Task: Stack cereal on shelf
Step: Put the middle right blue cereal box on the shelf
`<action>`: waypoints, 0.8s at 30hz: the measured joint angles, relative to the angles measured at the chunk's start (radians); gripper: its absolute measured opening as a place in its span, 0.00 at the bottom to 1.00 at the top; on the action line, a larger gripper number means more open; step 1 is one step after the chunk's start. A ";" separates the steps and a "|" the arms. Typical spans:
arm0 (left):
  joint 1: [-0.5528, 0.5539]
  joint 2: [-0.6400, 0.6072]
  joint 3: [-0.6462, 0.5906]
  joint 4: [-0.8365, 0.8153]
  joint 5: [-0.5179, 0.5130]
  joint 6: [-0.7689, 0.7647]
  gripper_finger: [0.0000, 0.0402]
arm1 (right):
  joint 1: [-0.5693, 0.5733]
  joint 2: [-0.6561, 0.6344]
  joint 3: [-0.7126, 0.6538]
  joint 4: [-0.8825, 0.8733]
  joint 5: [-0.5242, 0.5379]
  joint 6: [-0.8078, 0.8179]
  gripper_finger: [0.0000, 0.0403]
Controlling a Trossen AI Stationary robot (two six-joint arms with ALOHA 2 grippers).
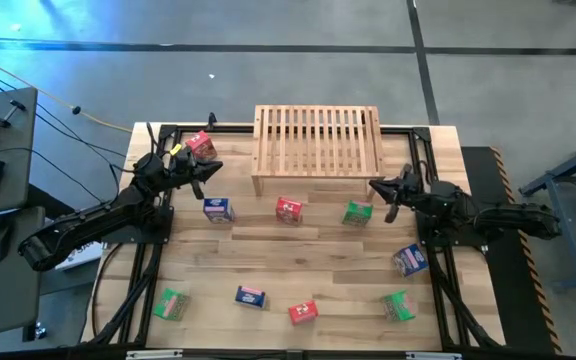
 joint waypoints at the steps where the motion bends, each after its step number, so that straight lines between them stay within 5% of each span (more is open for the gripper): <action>1: 0.000 0.000 0.000 0.004 -0.002 0.000 0.01 | 0.000 0.000 0.000 0.030 -0.026 0.001 0.00; 9: 0.000 0.000 0.000 0.087 -0.017 0.001 0.01 | 0.000 0.000 0.018 0.190 -0.173 -0.058 0.00; 21: 0.000 0.002 0.000 0.121 -0.049 -0.056 0.01 | 0.000 0.000 0.022 0.506 -0.158 -0.002 0.00; 24: 0.000 0.003 0.000 0.120 -0.053 -0.022 0.01 | 0.001 0.000 0.022 0.603 -0.252 -0.089 0.00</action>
